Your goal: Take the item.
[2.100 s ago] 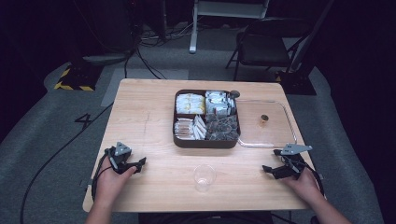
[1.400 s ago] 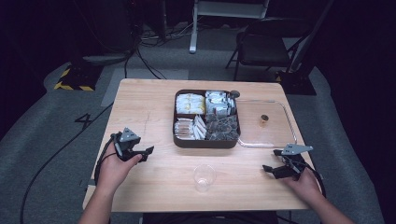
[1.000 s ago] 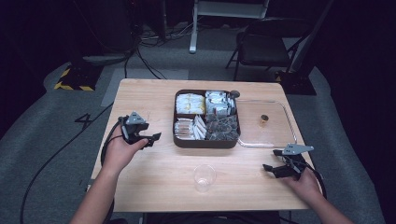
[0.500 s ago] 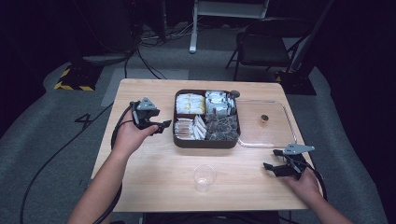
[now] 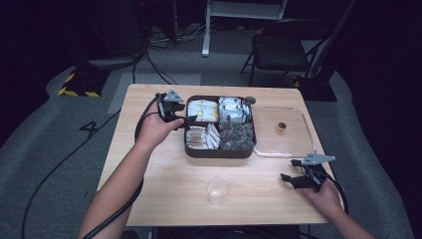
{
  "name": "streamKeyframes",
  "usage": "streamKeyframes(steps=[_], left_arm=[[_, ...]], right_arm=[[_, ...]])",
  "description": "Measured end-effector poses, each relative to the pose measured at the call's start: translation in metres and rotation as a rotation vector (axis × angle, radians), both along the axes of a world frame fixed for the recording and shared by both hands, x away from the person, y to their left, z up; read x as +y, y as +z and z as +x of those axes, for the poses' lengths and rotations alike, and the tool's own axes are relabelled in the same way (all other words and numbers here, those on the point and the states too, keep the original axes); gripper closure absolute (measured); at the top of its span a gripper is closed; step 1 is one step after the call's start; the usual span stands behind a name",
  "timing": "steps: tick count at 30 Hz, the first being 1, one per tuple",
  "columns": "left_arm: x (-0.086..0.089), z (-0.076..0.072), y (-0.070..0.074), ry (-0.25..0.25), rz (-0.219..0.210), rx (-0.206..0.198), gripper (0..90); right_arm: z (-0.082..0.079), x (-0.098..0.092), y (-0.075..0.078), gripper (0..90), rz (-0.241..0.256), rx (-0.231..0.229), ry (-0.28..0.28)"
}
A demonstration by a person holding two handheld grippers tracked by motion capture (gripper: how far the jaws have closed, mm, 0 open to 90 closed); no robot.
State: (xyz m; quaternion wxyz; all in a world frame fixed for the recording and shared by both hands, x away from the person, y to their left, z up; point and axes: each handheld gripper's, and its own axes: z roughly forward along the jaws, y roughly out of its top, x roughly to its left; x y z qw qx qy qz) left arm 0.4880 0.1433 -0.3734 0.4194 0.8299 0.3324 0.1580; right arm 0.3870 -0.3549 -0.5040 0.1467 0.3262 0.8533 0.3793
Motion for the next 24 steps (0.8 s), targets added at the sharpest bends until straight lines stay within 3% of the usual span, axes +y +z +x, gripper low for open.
streamKeyframes(steps=[10, 24], left_arm=[[-0.021, 0.023, -0.004, -0.003, -0.013, -0.012, 34.1], [-0.051, 0.050, -0.027, -0.017, 0.000, 0.049, 39.0]], right_arm=[[0.000, 0.000, 0.000, 19.9, 0.000, 0.000, 0.000], [0.000, 0.000, 0.000, 19.9, 0.001, 0.000, 0.000]])
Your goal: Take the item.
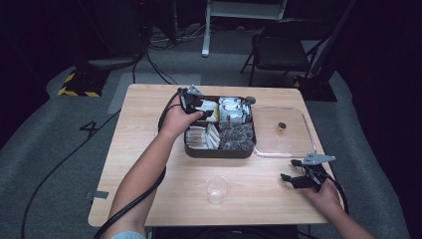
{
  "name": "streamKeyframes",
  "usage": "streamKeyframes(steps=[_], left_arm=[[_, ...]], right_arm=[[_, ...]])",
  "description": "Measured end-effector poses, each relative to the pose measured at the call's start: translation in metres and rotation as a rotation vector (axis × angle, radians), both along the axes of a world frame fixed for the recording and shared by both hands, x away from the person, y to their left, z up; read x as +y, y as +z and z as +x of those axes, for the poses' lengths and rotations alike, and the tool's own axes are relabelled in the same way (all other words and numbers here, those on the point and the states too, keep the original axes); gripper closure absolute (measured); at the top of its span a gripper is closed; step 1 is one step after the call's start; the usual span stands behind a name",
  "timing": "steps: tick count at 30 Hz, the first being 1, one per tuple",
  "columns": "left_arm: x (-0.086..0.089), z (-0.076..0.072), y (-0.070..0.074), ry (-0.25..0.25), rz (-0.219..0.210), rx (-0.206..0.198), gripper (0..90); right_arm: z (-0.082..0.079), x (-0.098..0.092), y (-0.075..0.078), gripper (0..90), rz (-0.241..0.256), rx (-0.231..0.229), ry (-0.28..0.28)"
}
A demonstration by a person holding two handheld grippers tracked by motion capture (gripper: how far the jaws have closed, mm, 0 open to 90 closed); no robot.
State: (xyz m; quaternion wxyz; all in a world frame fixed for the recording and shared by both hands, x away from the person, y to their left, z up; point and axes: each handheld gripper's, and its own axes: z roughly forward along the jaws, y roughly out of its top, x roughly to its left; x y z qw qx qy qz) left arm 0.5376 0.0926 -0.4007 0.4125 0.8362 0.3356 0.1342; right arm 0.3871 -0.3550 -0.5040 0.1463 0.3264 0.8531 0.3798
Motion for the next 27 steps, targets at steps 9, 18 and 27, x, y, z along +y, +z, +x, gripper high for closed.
streamKeyframes(steps=[9, 18, 27], left_arm=[[-0.003, 0.017, -0.020, 0.024, 0.019, 0.054, 53.8], [-0.006, 0.030, -0.036, 0.032, 0.065, 0.099, 57.9], [-0.003, 0.033, -0.044, 0.051, 0.051, 0.129, 60.4]], right_arm=[[0.000, 0.000, 0.000, 19.9, -0.002, -0.001, 0.002], [0.000, 0.000, 0.000, 19.9, -0.002, 0.000, 0.002], [0.000, 0.000, 0.000, 20.0, -0.001, 0.000, 0.004]])
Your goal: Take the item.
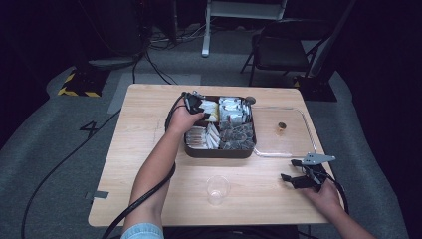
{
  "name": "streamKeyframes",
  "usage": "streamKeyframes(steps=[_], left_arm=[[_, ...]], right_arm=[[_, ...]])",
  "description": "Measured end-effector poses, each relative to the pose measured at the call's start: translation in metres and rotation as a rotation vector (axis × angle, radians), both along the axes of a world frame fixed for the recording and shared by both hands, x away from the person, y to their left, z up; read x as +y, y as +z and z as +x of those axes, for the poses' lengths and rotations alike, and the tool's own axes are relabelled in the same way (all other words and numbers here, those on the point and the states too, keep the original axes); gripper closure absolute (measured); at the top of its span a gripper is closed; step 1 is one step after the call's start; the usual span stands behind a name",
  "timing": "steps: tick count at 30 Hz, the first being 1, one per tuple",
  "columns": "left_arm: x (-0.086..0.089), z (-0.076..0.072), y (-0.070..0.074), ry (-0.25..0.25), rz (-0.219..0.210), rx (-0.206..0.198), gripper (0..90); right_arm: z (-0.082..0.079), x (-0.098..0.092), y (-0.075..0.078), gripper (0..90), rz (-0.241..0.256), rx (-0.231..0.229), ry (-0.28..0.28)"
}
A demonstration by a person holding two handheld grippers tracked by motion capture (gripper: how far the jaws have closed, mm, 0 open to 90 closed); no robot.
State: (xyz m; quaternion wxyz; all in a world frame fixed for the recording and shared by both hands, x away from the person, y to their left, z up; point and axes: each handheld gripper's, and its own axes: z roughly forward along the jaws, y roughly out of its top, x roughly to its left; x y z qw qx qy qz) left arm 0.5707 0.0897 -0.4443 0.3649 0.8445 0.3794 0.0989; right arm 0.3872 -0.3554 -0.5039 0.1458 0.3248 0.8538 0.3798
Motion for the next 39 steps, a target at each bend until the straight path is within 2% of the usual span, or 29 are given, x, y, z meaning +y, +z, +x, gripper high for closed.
streamKeyframes(steps=[7, 12, 14, 16, 19, 25, 29, 32, 33, 34, 36, 39], left_arm=[[0.005, 0.002, -0.002, 0.023, -0.028, 0.024, 61.8], [0.004, 0.003, -0.005, 0.024, -0.023, 0.038, 63.3], [0.003, 0.004, -0.006, 0.022, -0.023, 0.048, 65.8], [0.002, 0.004, -0.007, 0.013, -0.013, 0.061, 72.0], [0.001, 0.004, -0.009, 0.003, -0.010, 0.076, 73.8], [-0.001, 0.005, -0.013, 0.009, -0.004, 0.078, 71.1], [-0.001, 0.006, -0.014, 0.015, -0.024, 0.087, 70.0], [-0.001, 0.007, -0.013, 0.025, -0.002, 0.088, 69.0], [0.001, 0.008, -0.012, 0.036, -0.019, 0.086, 64.2], [0.001, 0.008, -0.012, 0.036, -0.019, 0.086, 62.4], [0.003, 0.008, -0.012, 0.037, -0.033, 0.088, 62.5], [0.002, 0.009, -0.014, 0.021, -0.017, 0.101, 66.3]], right_arm=[[0.000, 0.000, 0.000, 20.0, -0.001, 0.000, 0.000], [0.000, 0.000, 0.000, 19.9, 0.000, 0.000, 0.000], [0.000, 0.000, 0.000, 20.0, 0.000, 0.000, 0.000], [0.000, 0.000, 0.000, 19.9, 0.000, 0.000, 0.000], [0.000, 0.000, 0.000, 19.9, 0.000, 0.000, 0.000], [0.000, 0.000, 0.000, 19.9, 0.000, 0.000, 0.000], [0.000, 0.000, 0.000, 20.0, 0.000, 0.000, 0.000], [0.000, 0.000, 0.000, 20.0, 0.000, 0.000, 0.000], [0.000, 0.000, 0.000, 19.9, -0.001, 0.000, 0.000], [0.000, 0.000, 0.000, 19.9, -0.001, 0.000, 0.000], [0.000, 0.000, 0.000, 19.9, 0.000, 0.000, 0.000], [0.000, 0.000, 0.000, 19.9, 0.000, 0.000, 0.000]])
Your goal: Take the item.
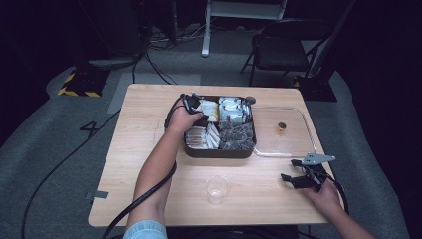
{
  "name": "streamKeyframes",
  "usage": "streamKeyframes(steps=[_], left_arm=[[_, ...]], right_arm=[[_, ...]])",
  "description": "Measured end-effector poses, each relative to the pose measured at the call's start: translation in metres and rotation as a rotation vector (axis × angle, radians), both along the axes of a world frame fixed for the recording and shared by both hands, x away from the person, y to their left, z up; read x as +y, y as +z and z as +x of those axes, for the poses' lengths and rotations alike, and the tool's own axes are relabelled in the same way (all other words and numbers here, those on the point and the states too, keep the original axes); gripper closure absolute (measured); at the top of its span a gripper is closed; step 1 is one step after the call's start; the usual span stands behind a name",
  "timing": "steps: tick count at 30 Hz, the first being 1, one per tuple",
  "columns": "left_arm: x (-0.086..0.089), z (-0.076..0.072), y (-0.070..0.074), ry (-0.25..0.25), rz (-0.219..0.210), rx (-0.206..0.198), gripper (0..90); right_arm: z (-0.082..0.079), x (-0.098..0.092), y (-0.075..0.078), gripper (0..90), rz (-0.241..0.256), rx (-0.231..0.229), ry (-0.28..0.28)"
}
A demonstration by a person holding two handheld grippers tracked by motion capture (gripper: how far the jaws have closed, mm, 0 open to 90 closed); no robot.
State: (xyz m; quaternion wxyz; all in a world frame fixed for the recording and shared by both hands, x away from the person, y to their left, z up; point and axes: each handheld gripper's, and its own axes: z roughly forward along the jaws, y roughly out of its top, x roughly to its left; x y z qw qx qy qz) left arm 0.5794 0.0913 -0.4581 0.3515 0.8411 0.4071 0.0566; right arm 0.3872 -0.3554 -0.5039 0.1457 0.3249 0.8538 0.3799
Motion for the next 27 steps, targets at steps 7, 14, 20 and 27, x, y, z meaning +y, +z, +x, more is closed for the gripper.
streamKeyframes(steps=[7, 14, 20, 27], left_arm=[[-0.007, -0.001, -0.001, -0.039, 0.018, -0.006, 86.1], [-0.004, -0.003, 0.004, -0.039, -0.024, -0.037, 89.9], [0.000, -0.006, 0.014, -0.034, -0.039, -0.082, 90.0], [0.005, -0.011, 0.028, -0.034, -0.059, -0.122, 90.0]], right_arm=[[0.000, 0.000, 0.000, 19.9, 0.000, 0.000, 0.000], [0.000, 0.000, 0.000, 19.9, 0.000, 0.000, 0.000], [0.000, 0.000, 0.000, 19.9, 0.000, 0.000, 0.000], [0.000, 0.000, 0.000, 20.0, 0.000, 0.000, 0.000]])
